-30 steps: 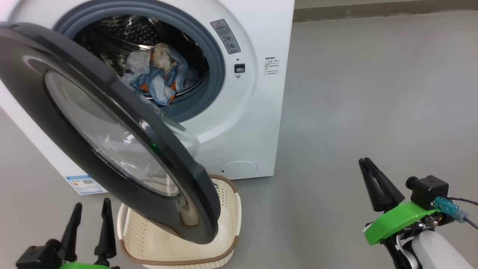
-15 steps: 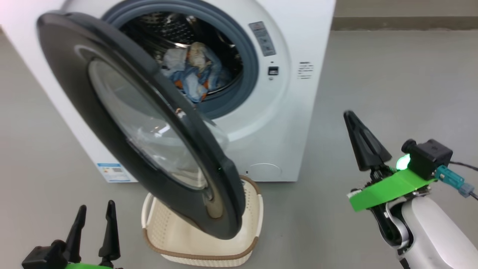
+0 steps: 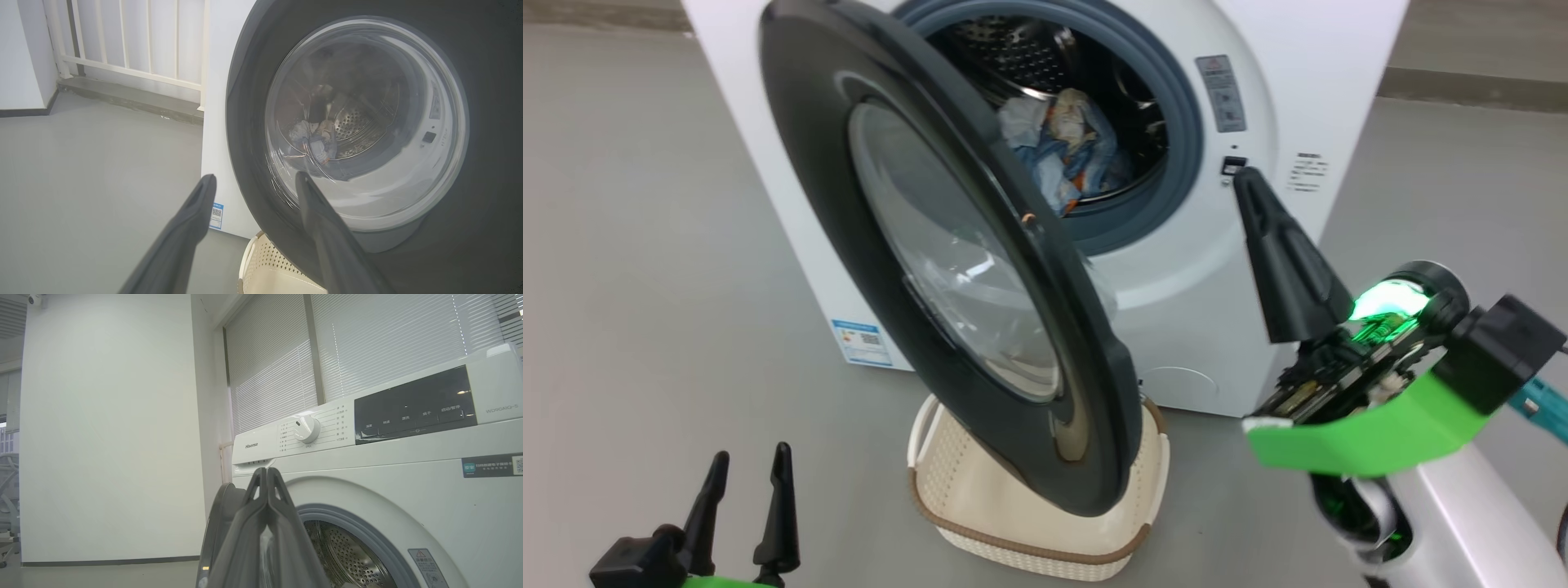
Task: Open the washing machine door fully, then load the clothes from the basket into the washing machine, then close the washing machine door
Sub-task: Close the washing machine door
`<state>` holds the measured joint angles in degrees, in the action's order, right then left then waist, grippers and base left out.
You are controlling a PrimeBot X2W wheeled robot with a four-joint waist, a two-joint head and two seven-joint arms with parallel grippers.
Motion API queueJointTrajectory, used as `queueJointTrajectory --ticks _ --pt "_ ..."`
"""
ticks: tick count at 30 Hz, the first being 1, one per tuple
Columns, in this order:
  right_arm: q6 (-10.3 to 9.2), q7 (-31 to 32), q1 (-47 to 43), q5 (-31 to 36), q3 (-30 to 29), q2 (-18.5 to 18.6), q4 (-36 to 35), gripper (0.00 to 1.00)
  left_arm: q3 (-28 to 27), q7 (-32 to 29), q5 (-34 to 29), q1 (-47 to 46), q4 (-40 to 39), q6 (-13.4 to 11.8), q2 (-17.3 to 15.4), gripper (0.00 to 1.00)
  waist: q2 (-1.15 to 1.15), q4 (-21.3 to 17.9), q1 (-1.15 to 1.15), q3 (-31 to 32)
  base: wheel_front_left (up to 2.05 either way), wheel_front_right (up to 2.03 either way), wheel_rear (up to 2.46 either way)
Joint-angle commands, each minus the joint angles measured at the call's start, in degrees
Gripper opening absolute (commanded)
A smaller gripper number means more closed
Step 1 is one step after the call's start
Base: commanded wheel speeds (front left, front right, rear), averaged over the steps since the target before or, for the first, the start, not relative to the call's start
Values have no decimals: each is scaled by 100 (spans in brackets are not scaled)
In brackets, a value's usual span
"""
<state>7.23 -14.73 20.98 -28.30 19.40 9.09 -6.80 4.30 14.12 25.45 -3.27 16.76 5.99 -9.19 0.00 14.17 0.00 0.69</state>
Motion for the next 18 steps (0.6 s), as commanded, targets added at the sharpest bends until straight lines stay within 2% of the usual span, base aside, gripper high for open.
queueJointTrajectory --ticks 1,5,9,18 --pt "25 -27 205 -32 147 -34 -204 0 -159 14 -36 -176 -104 -21 -68 100 0 150 0 20 0 0 0" --pt "25 -27 193 -59 644 14 -356 0 -145 18 -20 -179 -69 -27 -68 100 0 234 0 36 0 0 0" --pt "25 -27 290 -56 1199 130 -124 0 -122 25 -13 -196 -35 -28 -58 100 0 305 0 61 0 0 0" --pt "25 -27 742 -222 2168 355 1175 0 -75 36 16 -190 18 -38 -38 100 0 486 0 97 0 0 0"
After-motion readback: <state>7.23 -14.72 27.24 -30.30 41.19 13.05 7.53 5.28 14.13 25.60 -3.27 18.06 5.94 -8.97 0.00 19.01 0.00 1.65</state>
